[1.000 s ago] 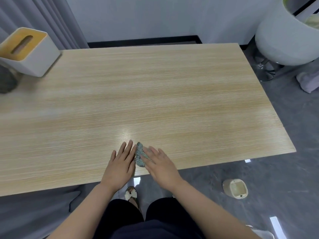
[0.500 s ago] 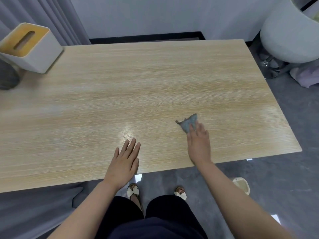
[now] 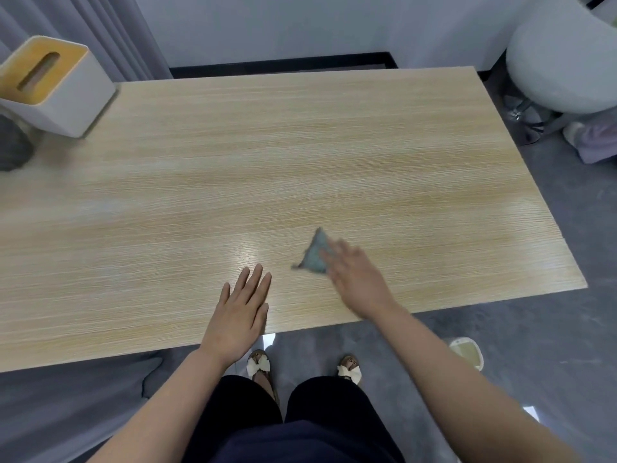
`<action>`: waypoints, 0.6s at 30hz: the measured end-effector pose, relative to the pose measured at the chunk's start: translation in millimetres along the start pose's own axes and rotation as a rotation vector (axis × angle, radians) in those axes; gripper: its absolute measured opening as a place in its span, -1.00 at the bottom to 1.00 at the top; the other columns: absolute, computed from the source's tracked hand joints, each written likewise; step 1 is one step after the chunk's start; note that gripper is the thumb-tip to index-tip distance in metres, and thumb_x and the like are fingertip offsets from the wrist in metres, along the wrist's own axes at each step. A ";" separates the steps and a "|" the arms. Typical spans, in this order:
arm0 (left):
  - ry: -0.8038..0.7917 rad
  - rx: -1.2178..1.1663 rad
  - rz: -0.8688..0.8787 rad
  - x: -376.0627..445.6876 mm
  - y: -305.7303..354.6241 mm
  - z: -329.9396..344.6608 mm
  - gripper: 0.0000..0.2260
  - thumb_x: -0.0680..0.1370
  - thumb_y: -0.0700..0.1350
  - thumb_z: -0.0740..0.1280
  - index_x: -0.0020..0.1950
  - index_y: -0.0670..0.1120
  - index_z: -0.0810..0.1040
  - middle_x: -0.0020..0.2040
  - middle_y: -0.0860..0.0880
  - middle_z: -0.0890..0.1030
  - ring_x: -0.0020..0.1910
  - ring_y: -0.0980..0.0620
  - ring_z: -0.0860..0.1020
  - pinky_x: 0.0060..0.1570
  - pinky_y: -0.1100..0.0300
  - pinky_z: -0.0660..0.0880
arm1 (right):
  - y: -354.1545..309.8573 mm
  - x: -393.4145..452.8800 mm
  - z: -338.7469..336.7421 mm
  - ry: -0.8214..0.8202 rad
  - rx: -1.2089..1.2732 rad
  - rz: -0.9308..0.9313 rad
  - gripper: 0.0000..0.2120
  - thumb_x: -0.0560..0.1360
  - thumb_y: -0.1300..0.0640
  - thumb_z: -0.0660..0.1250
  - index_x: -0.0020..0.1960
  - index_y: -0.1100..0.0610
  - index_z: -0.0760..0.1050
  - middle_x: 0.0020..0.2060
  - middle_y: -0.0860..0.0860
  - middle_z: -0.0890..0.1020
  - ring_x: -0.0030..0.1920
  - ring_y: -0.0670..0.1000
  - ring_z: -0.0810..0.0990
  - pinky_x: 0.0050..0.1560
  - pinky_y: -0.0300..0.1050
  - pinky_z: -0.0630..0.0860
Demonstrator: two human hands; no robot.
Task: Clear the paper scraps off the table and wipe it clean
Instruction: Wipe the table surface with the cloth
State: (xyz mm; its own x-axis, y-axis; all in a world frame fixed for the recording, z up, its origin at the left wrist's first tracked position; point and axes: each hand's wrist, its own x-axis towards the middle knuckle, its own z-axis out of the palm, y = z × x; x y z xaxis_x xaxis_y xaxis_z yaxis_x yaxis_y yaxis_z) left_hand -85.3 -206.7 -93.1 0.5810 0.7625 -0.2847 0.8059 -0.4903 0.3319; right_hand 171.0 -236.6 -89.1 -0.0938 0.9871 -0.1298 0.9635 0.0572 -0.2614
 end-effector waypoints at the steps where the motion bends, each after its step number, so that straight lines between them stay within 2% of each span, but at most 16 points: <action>1: -0.010 0.006 -0.002 0.0 0.1 0.3 -0.44 0.51 0.16 -0.31 0.51 0.06 -0.14 0.52 0.11 -0.18 0.49 0.09 -0.25 0.42 0.07 -0.23 | 16.7 5.2 -5.6 0.025 0.003 0.110 -0.56 0.65 0.17 0.00 0.52 0.11 0.09 0.52 0.05 0.10 0.52 0.10 0.04 0.48 -0.01 -0.06; 3: -0.013 0.027 -0.009 0.6 0.4 -0.1 -0.44 0.52 0.15 -0.30 0.51 0.05 -0.12 0.52 0.11 -0.16 0.50 0.08 -0.22 0.43 0.06 -0.19 | 46.3 13.0 -10.4 0.064 0.016 0.322 -0.56 0.66 0.14 -0.06 0.53 0.12 0.04 0.53 0.07 0.05 0.52 0.10 -0.03 0.48 -0.02 -0.11; 5: 0.030 0.049 -0.003 0.7 0.3 -2.7 -0.46 0.56 0.11 -0.16 0.52 -0.01 0.08 0.53 0.03 0.03 0.51 0.01 -0.01 0.42 -0.03 0.04 | 59.8 19.1 -11.2 0.068 0.050 0.495 -0.56 0.66 0.10 -0.10 0.53 0.10 0.01 0.53 0.08 0.00 0.53 0.10 -0.06 0.49 0.00 -0.12; 8: 0.074 0.080 0.037 1.9 -2.3 -9.1 -0.53 0.56 0.04 0.02 0.43 -0.06 0.36 0.45 -0.04 0.34 0.42 -0.08 0.31 0.28 -0.07 0.32 | 39.2 25.0 -5.6 0.129 0.039 0.592 -0.56 0.66 0.11 -0.09 0.53 0.11 0.03 0.53 0.10 0.00 0.52 0.11 -0.04 0.49 0.02 -0.12; 11: 0.106 0.103 0.084 8.8 -11.1 -18.0 -0.55 0.55 0.01 0.06 0.38 -0.09 0.43 0.37 -0.05 0.45 0.31 -0.10 0.44 0.24 0.01 0.37 | -12.3 31.1 7.1 0.151 0.014 0.407 -0.53 0.62 0.25 0.03 0.52 0.13 0.08 0.52 0.11 0.09 0.51 0.14 0.06 0.49 0.04 -0.03; 13: 0.109 0.103 0.065 15.6 -20.8 -24.4 -0.53 0.55 0.01 0.04 0.40 -0.11 0.40 0.38 -0.07 0.44 0.33 -0.12 0.43 0.26 -0.02 0.37 | -55.0 36.2 16.3 0.125 0.005 0.218 -0.49 0.57 0.30 0.13 0.49 0.10 0.15 0.50 0.08 0.16 0.49 0.14 0.13 0.48 0.06 0.02; 15: 0.114 0.078 0.010 21.5 -32.5 -30.2 -0.49 0.55 0.01 -0.03 0.45 -0.12 0.31 0.45 -0.06 0.33 0.42 -0.10 0.31 0.34 -0.08 0.28 | -94.6 36.3 24.1 0.021 0.042 0.059 -0.52 0.58 0.26 0.13 0.48 0.08 0.21 0.49 0.06 0.20 0.48 0.11 0.16 0.46 0.06 -0.03; 18: 0.107 0.038 -0.067 27.1 -51.2 -33.4 -0.40 0.53 0.08 -0.20 0.52 -0.09 0.13 0.53 0.04 0.07 0.52 0.01 0.02 0.44 -0.04 0.01 | -117.8 34.1 35.1 -0.092 0.060 -0.046 -0.60 0.57 0.06 0.03 0.34 0.05 0.44 0.39 0.02 0.40 0.39 0.06 0.37 0.38 0.07 0.20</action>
State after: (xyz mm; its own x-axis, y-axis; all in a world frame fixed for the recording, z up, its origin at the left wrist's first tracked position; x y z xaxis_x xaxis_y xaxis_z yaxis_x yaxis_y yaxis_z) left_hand -114.5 -146.9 -87.8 0.5116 0.8340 -0.2069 0.8477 -0.4506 0.2799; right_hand 45.6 -215.0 -96.3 -0.1628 0.9657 -0.2025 0.9411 0.0903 -0.3259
